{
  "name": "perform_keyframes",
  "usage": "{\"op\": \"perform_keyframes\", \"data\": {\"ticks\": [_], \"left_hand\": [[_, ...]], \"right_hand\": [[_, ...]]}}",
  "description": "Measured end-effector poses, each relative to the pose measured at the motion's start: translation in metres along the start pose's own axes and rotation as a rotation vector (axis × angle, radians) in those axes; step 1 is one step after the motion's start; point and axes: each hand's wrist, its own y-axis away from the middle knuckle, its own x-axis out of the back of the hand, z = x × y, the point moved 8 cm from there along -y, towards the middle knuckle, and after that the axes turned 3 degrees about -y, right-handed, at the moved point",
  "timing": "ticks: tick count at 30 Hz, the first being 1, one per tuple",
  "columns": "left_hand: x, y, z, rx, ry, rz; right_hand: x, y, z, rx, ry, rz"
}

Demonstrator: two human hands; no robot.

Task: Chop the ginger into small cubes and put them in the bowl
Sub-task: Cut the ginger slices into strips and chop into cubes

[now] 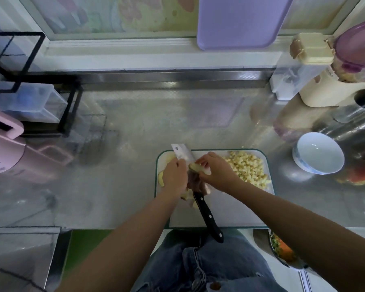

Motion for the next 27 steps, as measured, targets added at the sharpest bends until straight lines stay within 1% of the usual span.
{"op": "perform_keyframes", "data": {"ticks": [4,8,10,12,17,21,24,27], "left_hand": [[0.011,-0.003,0.000,-0.008,-0.100,0.069],[0.028,-0.006,-0.001,-0.009,-0.129,0.157],[0.037,-0.007,-0.001,-0.018,-0.115,0.204],[0.045,-0.008,-0.002,-0.021,-0.089,0.225],[0.052,-0.010,-0.009,0.011,-0.043,0.248],[0.051,-0.010,-0.010,0.022,-0.030,0.247],[0.050,-0.009,-0.010,0.018,-0.028,0.235],[0.048,-0.007,-0.009,0.018,-0.002,0.224]], "right_hand": [[-0.004,-0.008,0.002,0.050,0.085,-0.045],[-0.016,-0.013,-0.002,0.142,0.337,-0.101],[-0.019,-0.013,-0.003,0.185,0.398,-0.098],[-0.021,-0.012,-0.005,0.229,0.408,-0.087],[-0.011,-0.011,-0.009,0.269,0.355,-0.053],[-0.012,-0.005,-0.010,0.334,0.361,-0.084],[-0.006,0.004,-0.007,0.355,0.297,-0.038],[0.000,0.007,-0.003,0.321,0.268,0.035]]}}
